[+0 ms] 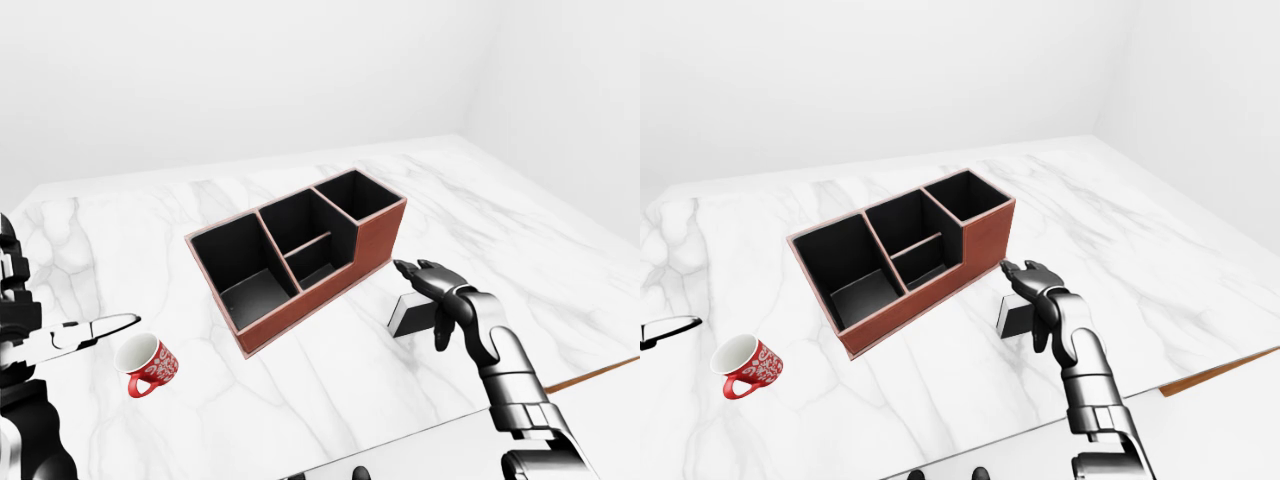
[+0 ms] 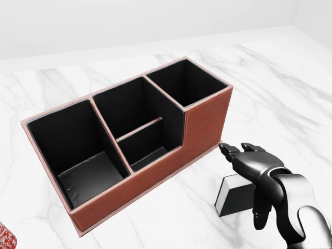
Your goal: Pick up the book and place it in the left compartment of the caddy.
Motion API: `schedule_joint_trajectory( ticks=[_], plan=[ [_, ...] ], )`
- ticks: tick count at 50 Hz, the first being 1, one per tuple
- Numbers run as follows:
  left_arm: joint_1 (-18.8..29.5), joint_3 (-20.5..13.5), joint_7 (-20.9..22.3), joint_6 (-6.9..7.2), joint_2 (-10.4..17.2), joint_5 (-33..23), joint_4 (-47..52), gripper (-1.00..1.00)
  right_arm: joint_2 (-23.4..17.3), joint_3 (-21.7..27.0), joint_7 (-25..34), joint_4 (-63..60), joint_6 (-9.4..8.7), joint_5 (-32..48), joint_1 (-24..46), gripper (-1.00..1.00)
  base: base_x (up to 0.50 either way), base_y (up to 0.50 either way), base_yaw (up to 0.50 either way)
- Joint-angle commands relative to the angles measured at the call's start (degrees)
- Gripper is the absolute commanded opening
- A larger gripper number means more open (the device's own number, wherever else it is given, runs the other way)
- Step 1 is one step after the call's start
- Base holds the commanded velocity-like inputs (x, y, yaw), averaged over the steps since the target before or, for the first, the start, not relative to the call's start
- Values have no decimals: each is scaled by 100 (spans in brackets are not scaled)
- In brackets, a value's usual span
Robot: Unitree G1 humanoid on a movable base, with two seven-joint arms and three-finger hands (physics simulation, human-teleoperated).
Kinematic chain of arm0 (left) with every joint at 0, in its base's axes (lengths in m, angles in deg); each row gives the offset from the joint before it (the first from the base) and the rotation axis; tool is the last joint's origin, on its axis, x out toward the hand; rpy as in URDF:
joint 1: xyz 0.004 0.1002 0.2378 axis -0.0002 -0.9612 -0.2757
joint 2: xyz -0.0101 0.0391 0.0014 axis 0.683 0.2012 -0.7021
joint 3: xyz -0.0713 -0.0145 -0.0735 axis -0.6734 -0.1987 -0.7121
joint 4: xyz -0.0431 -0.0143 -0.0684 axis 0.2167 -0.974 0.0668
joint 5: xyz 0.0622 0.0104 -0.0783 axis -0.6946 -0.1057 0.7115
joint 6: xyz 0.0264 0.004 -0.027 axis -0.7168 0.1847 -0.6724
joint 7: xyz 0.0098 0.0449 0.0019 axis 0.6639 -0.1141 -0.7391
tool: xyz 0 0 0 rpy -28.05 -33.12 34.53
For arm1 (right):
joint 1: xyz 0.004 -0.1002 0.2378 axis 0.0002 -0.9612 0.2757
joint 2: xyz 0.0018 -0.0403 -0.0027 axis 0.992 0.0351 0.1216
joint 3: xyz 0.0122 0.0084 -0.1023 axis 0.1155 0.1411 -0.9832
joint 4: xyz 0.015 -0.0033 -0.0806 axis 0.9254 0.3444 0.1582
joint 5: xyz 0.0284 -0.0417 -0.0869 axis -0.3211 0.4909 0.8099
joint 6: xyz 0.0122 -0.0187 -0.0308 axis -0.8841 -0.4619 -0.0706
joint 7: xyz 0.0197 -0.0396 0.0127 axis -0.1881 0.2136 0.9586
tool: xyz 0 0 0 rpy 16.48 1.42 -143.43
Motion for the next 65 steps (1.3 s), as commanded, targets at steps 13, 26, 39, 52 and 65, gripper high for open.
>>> schedule_joint_trajectory(
  ticks=[13, 26, 39, 52, 65],
  plan=[
    [-126, -101, 99, 0, -102, 43, 40, 100, -12, -201, -777, 1180, 0, 108, 448, 100, 0, 0, 0],
    [-212, -185, 165, 0, -156, 66, 29, 100, -54, -303, -1224, 1909, 0, 256, 733, 100, 0, 0, 0],
    [-229, -246, 200, 0, -167, 69, 53, 100, -92, -415, -1748, 2676, 0, 359, 1016, 100, 0, 0, 0],
    [-242, -278, 206, 0, -162, 89, 93, 100, -133, -406, -1556, 2369, 0, 404, 830, -100, 0, 0, 0],
    [-288, -321, 249, 0, -209, 114, 116, 100, -204, -220, -771, 1358, 0, 356, 626, -100, 0, 0, 0]
  ],
)
